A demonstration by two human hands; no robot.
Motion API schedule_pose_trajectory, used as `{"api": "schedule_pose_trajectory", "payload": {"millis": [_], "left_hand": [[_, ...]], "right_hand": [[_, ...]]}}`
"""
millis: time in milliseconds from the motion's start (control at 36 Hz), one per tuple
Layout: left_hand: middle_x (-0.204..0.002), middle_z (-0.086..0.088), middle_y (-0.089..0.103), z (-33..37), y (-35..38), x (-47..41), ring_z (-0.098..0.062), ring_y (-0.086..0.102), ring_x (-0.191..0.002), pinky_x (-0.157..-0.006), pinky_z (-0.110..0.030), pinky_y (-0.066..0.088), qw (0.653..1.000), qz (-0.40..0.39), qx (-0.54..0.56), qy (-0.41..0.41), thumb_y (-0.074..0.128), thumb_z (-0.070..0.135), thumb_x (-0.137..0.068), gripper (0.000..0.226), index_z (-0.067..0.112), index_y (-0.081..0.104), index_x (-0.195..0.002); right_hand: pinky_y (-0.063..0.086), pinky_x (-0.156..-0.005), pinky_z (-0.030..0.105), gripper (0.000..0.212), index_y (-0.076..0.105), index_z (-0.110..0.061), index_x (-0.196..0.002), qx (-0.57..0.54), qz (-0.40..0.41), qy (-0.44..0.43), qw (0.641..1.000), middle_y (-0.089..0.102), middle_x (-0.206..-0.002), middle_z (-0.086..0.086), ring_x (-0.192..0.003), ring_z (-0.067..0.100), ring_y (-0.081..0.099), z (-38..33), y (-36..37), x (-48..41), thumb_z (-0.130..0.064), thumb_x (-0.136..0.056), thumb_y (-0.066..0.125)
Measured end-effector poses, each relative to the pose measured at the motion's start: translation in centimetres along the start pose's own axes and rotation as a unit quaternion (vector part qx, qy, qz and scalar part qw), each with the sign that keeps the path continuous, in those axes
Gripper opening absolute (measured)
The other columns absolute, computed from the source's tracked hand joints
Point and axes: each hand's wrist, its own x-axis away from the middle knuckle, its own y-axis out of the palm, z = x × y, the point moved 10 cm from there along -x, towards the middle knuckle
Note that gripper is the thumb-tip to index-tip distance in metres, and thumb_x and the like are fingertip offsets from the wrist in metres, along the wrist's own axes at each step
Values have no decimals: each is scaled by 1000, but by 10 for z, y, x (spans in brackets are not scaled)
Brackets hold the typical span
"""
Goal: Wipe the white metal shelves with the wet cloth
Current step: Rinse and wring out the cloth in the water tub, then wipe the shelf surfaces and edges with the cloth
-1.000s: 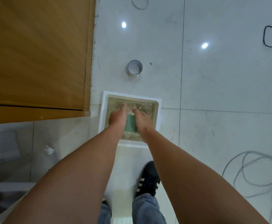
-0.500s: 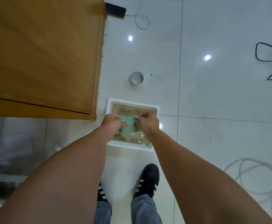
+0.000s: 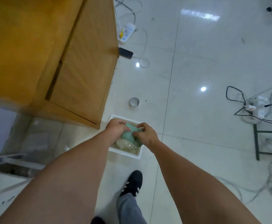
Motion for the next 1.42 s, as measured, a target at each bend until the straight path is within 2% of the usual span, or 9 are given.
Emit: {"api": "schedule_pose_trajectory", "payload": {"millis": [83,194,333,444,667,972,1167,1278,1417], "left_hand": [[-97,-6,72,34,-8,56,-28,69,-93,-88,-41,58,1000,4,-12,29,83,7,-70,24,24,68,-79],[-94,-6,71,72,-30,122,-29,69,-94,-91,-44,58,997,12,-3,78,82,6,-67,25,21,70,-83],[-97,-9,69,109,-68,220,-24,64,-88,-82,-31,54,987,55,45,141,79,3,-73,26,8,69,-96],[-105,-15,71,118,-100,302,-32,67,-98,-94,-46,55,977,86,106,164,81,9,-68,26,12,67,-90],[-107,-11,66,108,-174,513,-30,66,-102,-93,-45,56,948,165,161,217,78,7,-78,26,12,63,-98],[-108,-7,68,54,-287,768,-22,68,-97,-82,-41,60,865,307,244,314,73,9,-84,33,17,63,-115],[-103,-9,70,-1,-348,879,-20,69,-89,-73,-38,62,805,402,282,334,76,5,-82,25,18,65,-100],[-95,-6,69,-37,-375,926,-23,69,-89,-80,-41,61,756,471,315,328,78,6,-80,22,20,65,-89],[-98,-4,66,-81,-403,968,-19,68,-86,-74,-34,60,652,554,394,335,83,16,-77,39,14,62,-110]], "right_hand": [[60,-80,43,42,64,-25,-112,20,-31,-5,999,69,-106,5,-92,26,68,-24,-16,39,-35,-73,75],[54,-59,30,32,69,-14,-103,-1,-60,-29,998,73,-95,11,-74,23,68,-74,-36,102,-28,-75,78],[56,-73,41,19,66,-8,-97,-50,-73,-90,992,69,-89,15,-75,27,65,-133,-53,184,-15,-82,76],[59,-76,44,23,64,-6,-104,-73,-61,-147,984,71,-97,18,-76,27,68,-171,-61,261,-10,-85,75],[59,-74,41,17,63,-9,-101,-55,-107,-275,954,71,-100,14,-81,23,68,-248,-46,443,-7,-87,73],[61,-72,38,14,68,-17,-96,32,-206,-430,878,72,-94,7,-86,23,70,-348,25,680,-18,-85,77],[61,-74,39,16,69,-14,-94,107,-290,-500,809,73,-99,14,-89,24,71,-383,93,791,-20,-82,77],[61,-79,45,36,63,-19,-105,171,-302,-579,738,73,-96,8,-86,22,73,-394,127,852,-35,-77,79],[61,-77,41,42,52,-27,-117,159,-336,-639,674,70,-95,7,-83,22,72,-396,156,917,-29,-84,77]]}}
